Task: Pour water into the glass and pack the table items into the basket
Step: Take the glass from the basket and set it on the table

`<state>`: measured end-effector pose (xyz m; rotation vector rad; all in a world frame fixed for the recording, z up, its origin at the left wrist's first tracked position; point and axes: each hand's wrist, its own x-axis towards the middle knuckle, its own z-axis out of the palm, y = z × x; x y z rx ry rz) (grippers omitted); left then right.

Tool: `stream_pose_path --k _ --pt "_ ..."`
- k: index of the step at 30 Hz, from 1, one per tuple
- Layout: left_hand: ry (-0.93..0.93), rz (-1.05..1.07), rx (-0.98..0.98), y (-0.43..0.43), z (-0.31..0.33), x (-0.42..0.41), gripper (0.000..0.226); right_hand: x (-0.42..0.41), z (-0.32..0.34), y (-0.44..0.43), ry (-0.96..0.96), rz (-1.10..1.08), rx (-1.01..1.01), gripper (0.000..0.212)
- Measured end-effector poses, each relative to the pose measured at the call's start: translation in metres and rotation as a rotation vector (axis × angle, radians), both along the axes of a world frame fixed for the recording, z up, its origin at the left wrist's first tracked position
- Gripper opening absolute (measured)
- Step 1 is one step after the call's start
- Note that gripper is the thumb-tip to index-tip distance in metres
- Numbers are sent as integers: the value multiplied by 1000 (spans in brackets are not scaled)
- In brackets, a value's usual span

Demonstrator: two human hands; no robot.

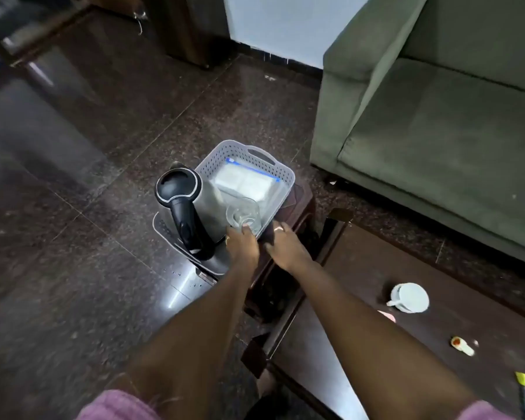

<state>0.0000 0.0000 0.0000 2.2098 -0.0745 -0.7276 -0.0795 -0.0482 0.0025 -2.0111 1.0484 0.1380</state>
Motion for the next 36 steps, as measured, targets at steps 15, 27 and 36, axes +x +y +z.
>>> stream_pose_path --k 15,27,36 --pt "166 320 -321 -2 -60 31 41 97 -53 -19 -75 -137 -128 89" --pt "-111 45 -591 20 -57 -38 38 0 4 -6 -461 -346 -228 98" --pt "-36 -407 -310 42 -80 -157 46 -143 -37 9 -239 -519 -175 91"
